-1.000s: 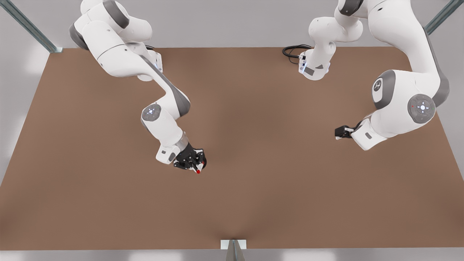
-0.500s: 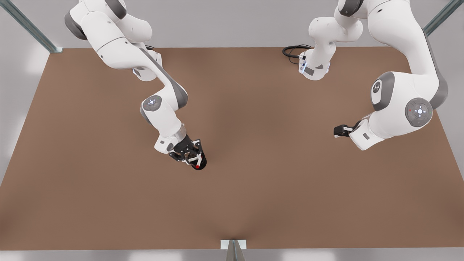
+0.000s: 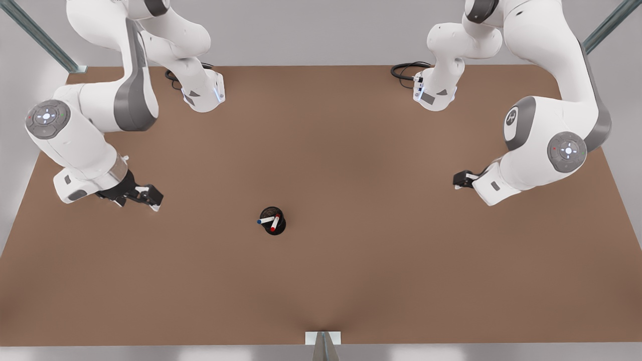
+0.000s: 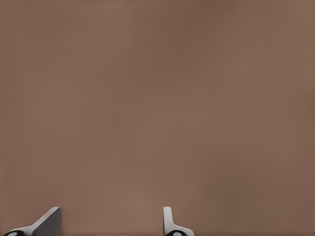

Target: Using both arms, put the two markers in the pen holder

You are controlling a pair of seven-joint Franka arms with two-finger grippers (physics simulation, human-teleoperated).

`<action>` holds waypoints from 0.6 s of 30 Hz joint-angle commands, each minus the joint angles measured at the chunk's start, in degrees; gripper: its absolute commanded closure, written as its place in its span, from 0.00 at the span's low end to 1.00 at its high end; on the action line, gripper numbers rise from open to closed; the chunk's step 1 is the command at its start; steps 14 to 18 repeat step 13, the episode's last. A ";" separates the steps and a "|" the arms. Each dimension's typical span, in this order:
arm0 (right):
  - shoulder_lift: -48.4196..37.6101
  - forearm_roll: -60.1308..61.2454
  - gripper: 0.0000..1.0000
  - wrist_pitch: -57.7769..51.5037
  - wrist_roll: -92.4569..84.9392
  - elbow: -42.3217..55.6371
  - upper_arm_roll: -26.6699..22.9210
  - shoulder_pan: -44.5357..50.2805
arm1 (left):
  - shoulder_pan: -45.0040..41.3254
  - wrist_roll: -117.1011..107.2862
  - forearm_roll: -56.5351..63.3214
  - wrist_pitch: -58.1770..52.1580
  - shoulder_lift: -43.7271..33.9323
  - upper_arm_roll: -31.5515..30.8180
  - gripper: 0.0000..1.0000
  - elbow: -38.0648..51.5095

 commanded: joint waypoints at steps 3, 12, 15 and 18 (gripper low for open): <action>1.02 1.23 0.00 -5.30 -12.60 0.49 -0.11 -0.14 | -0.43 -0.29 -0.13 0.02 -0.02 -0.03 0.00 0.07; 1.37 2.63 0.00 -5.30 -12.60 0.23 -0.46 -0.75 | -0.43 0.07 0.04 0.10 0.85 0.05 0.00 0.07; 1.37 2.63 0.00 -5.30 -12.60 0.23 -0.46 -0.75 | -0.34 0.07 0.04 0.10 0.85 0.05 0.00 0.07; 1.37 2.63 0.00 -5.30 -12.60 0.23 -0.46 -0.75 | -0.34 0.07 0.04 0.10 0.85 0.05 0.00 0.07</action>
